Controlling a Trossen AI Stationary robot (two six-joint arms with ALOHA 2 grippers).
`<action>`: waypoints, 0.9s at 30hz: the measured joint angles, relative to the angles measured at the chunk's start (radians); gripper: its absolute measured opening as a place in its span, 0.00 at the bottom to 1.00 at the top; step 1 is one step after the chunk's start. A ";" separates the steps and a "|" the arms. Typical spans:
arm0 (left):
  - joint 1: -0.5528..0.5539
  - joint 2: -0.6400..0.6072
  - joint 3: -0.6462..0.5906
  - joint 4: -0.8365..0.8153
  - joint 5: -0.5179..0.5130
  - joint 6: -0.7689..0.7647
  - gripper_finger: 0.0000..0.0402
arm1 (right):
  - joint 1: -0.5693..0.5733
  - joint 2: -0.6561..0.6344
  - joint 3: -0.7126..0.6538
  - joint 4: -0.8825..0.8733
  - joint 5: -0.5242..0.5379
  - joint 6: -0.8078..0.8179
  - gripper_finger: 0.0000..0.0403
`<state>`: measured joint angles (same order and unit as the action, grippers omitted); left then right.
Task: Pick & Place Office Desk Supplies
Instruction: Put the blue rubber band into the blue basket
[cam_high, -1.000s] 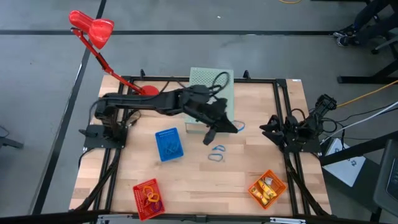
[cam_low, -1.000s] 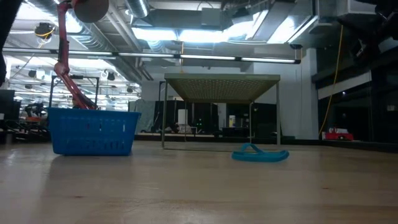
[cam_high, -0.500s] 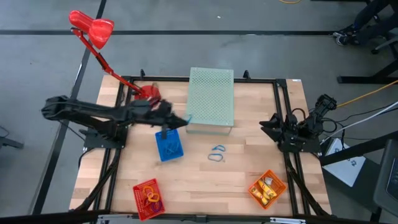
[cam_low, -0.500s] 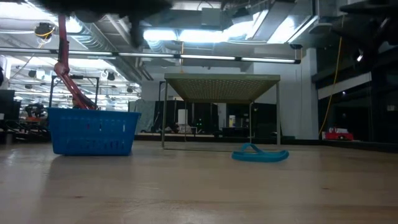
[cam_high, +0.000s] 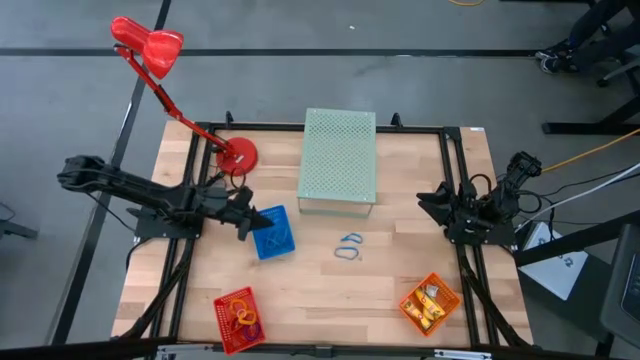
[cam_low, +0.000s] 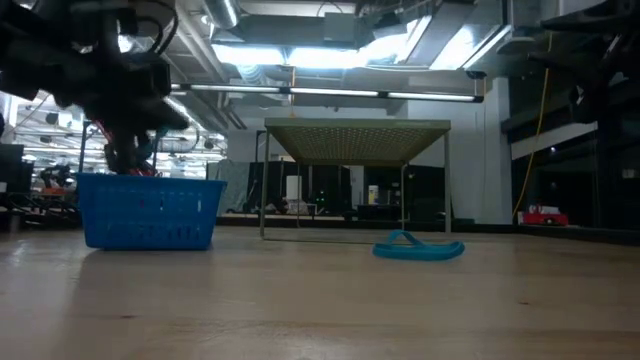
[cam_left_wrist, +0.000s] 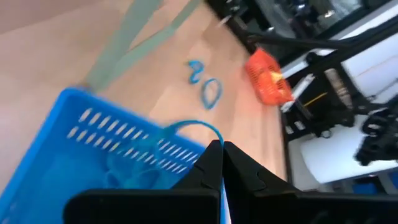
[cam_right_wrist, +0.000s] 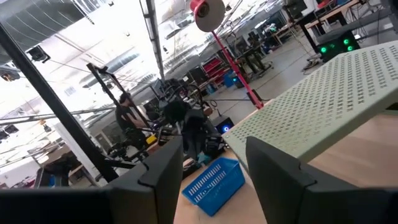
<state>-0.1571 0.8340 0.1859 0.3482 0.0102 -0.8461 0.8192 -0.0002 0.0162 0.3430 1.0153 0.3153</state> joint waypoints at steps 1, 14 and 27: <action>-0.002 0.003 -0.006 -0.008 -0.009 -0.008 0.01 | 0.000 0.000 0.000 0.000 0.007 0.000 0.44; -0.005 0.041 -0.033 -0.117 0.039 -0.176 0.21 | 0.000 0.000 0.000 0.000 0.043 0.018 0.44; -0.006 0.040 0.051 0.183 -0.071 -0.185 0.50 | 0.000 0.000 0.000 0.000 0.029 0.018 0.44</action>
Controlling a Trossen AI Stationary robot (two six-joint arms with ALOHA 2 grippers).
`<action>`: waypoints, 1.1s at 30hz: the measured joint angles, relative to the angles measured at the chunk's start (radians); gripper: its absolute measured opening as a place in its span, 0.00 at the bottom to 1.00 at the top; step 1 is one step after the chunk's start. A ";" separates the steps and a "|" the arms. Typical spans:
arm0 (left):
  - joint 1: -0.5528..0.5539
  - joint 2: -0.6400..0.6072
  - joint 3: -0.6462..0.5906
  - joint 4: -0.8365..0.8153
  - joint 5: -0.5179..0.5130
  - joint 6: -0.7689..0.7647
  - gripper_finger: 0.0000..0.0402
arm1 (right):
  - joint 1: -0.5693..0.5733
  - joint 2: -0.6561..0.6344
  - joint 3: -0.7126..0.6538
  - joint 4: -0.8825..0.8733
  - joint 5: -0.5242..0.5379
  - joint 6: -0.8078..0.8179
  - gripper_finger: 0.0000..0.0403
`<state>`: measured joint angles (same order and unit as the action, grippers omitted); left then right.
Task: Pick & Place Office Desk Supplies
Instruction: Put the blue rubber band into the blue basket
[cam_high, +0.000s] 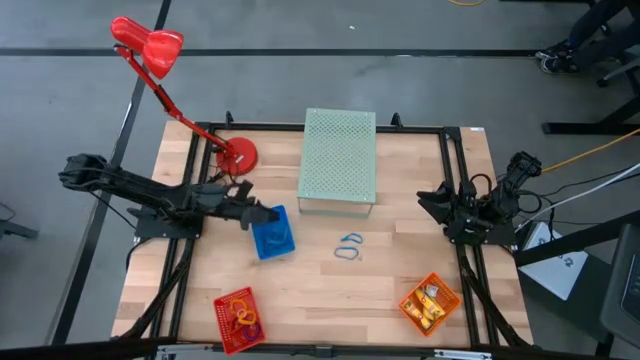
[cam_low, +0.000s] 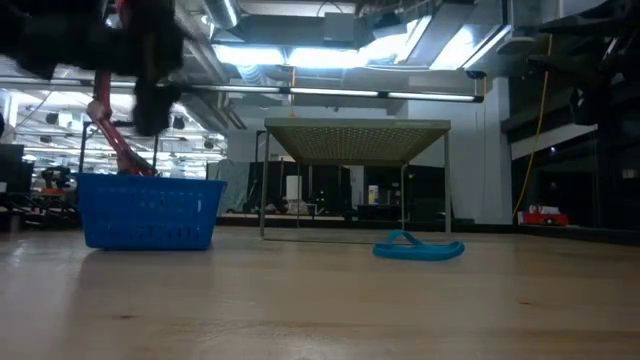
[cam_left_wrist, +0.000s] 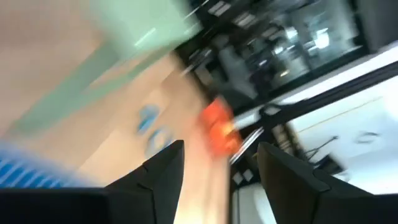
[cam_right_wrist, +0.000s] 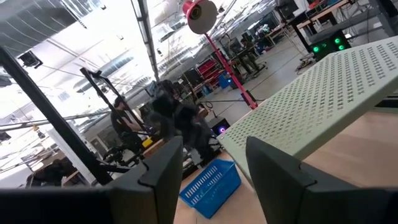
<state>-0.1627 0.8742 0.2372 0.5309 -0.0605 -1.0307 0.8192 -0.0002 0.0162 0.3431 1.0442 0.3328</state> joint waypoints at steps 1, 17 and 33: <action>-0.001 0.001 0.032 0.007 -0.008 0.025 0.50 | 0.000 0.000 0.000 0.000 -0.007 0.000 0.44; -0.019 0.646 0.913 -0.768 0.175 0.537 0.47 | 0.000 0.000 0.000 -0.018 -0.016 0.000 0.44; -0.072 1.225 1.507 -1.047 0.214 0.956 0.46 | 0.000 0.000 0.000 -0.022 -0.096 0.000 0.44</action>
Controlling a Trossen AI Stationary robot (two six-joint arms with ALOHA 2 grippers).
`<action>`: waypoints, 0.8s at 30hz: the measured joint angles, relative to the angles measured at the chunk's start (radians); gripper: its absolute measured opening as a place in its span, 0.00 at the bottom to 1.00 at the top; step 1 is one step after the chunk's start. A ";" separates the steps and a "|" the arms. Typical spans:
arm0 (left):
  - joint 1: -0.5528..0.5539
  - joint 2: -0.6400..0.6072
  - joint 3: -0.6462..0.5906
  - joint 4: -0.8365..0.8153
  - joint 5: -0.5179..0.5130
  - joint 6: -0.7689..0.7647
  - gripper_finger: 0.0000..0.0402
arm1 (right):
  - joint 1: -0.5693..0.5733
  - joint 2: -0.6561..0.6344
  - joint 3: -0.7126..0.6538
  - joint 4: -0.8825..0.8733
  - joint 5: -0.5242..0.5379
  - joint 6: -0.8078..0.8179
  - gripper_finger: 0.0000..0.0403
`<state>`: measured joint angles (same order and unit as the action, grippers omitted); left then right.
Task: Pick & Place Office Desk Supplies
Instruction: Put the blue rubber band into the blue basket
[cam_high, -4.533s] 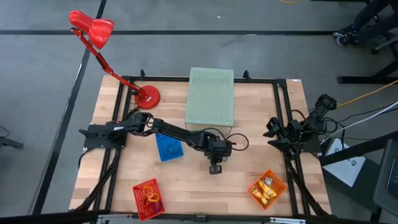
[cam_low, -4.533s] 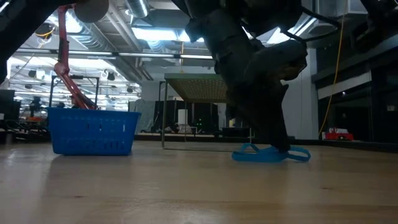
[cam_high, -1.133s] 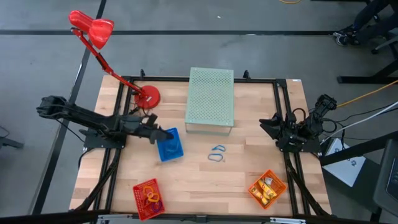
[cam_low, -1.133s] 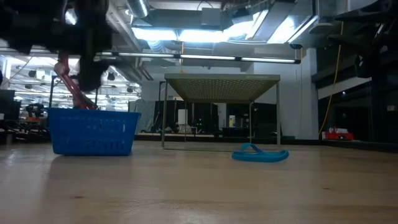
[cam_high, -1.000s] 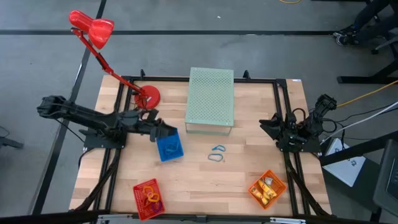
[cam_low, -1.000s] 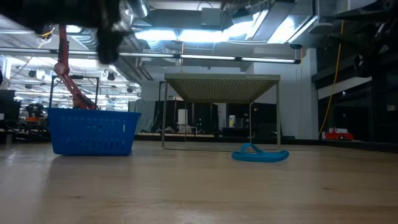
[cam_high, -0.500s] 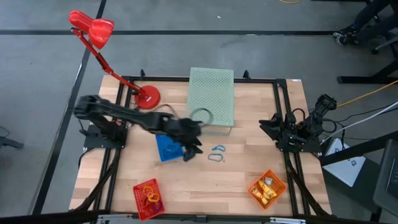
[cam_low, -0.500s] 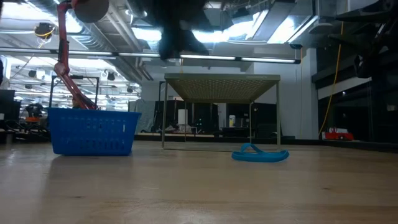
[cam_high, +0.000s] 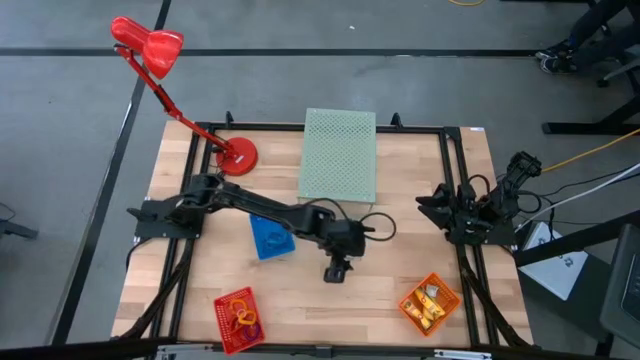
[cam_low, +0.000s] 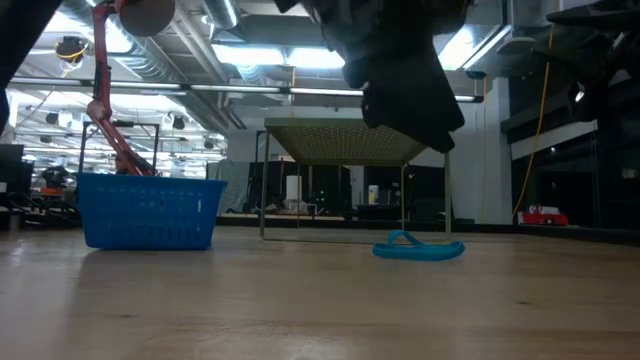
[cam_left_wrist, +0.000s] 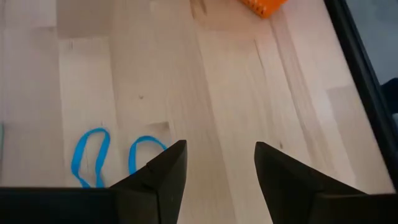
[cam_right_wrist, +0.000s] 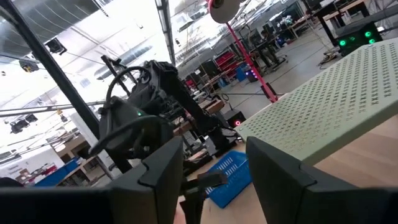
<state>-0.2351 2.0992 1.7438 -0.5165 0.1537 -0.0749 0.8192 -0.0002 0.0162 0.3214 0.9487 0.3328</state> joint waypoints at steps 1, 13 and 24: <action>0.004 0.012 0.017 -0.015 0.003 0.000 0.45 | 0.000 0.000 0.000 0.000 -0.004 0.000 0.44; 0.095 0.044 0.050 -0.078 0.060 -0.071 0.41 | 0.000 0.000 0.000 -0.032 -0.026 0.026 0.44; 0.037 0.144 0.046 -0.120 -0.008 -0.099 0.41 | 0.000 0.000 0.000 -0.042 -0.026 0.026 0.44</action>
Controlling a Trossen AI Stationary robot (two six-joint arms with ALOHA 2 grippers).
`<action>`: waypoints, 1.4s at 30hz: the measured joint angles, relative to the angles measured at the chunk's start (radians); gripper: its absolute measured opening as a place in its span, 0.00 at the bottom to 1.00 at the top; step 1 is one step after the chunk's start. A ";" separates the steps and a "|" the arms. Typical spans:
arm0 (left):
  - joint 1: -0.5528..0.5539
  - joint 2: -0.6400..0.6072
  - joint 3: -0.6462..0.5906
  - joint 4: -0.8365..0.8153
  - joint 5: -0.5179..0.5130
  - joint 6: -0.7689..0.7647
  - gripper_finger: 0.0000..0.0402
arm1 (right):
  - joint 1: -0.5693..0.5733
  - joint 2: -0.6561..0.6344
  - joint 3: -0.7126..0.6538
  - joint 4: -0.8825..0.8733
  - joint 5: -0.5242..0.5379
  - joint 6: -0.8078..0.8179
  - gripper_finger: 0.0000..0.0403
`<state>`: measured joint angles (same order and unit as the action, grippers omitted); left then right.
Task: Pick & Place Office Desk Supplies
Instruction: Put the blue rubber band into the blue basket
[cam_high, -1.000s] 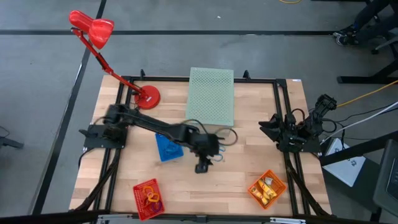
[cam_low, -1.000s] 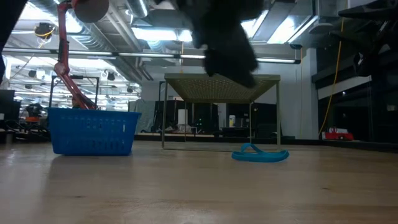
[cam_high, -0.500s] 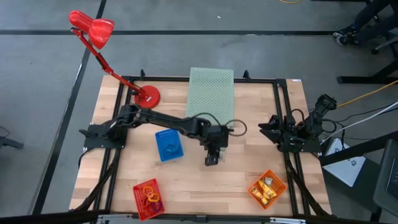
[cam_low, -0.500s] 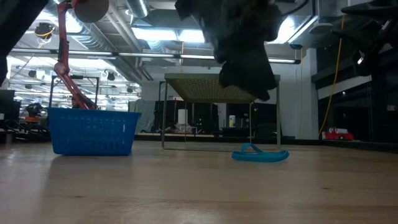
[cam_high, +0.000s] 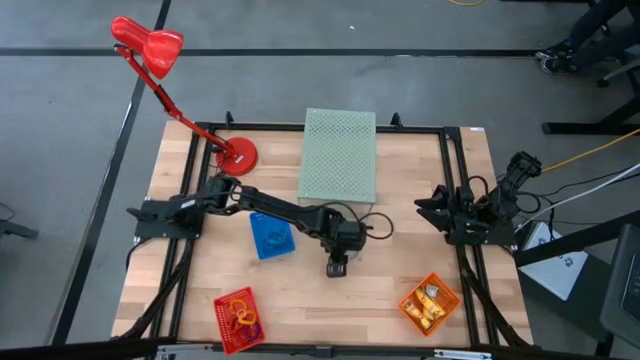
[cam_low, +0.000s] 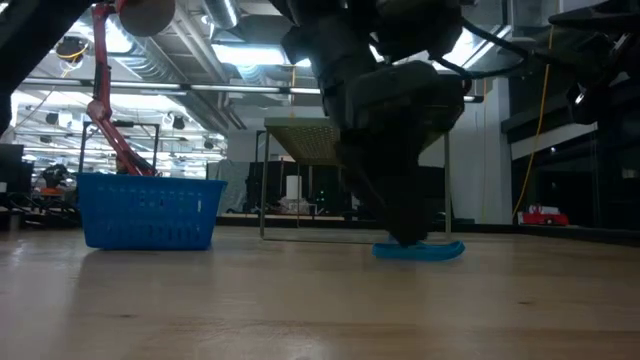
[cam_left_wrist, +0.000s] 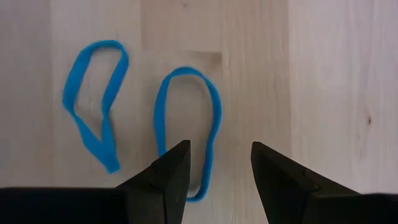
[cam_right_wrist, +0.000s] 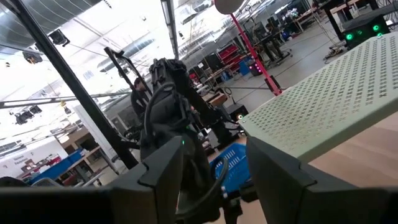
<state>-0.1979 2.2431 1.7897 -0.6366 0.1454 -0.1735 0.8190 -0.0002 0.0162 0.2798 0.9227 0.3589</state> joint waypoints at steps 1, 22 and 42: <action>-0.003 0.006 0.000 0.006 0.002 0.000 0.41 | 0.000 0.000 0.000 -0.002 0.000 0.000 0.44; -0.037 0.079 0.005 -0.041 -0.008 0.030 0.19 | 0.000 0.000 0.000 -0.014 0.004 0.000 0.44; 0.022 -0.103 0.002 0.264 0.162 -0.178 0.01 | 0.000 0.000 0.000 -0.026 0.005 -0.001 0.44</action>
<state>-0.1759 2.1398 1.7916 -0.3729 0.3069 -0.3519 0.8188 -0.0002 0.0162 0.2534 0.9280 0.3580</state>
